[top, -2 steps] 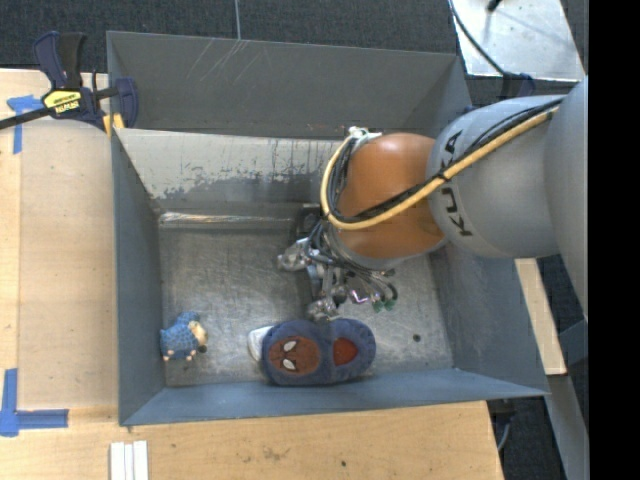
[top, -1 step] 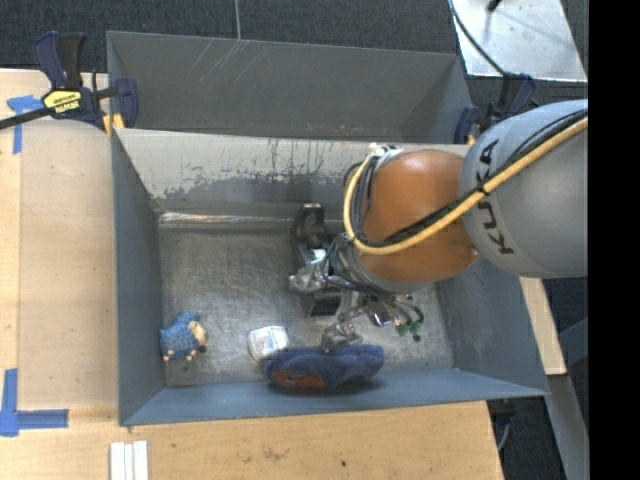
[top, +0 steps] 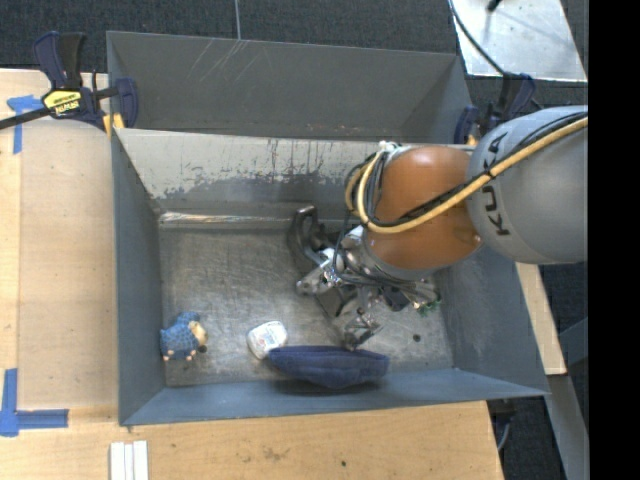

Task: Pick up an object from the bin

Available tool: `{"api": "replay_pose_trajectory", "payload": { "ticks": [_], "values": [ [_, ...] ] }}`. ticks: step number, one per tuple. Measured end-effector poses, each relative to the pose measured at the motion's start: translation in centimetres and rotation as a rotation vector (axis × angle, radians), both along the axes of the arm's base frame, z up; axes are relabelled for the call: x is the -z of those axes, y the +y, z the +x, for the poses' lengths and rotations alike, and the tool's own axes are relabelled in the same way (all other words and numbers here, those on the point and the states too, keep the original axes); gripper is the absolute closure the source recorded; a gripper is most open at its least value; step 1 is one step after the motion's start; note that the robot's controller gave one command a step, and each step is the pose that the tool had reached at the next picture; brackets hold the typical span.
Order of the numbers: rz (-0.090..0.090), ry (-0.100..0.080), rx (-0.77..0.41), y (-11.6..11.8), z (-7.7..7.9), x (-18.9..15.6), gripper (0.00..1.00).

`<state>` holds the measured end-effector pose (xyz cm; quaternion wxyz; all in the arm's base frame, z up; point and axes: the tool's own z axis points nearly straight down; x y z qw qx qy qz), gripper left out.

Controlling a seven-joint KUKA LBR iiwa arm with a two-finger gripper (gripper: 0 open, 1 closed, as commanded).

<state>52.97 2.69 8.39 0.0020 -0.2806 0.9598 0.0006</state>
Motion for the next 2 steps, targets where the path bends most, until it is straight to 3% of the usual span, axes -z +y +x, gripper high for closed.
{"api": "replay_pose_trajectory", "payload": {
  "ticks": [1,2],
  "values": [
    [0.000,0.012,0.152,-4.9,-0.9,-0.1,0.00],
    [-0.001,-0.001,-0.217,0.2,5.8,-1.9,0.00]
  ]
}}
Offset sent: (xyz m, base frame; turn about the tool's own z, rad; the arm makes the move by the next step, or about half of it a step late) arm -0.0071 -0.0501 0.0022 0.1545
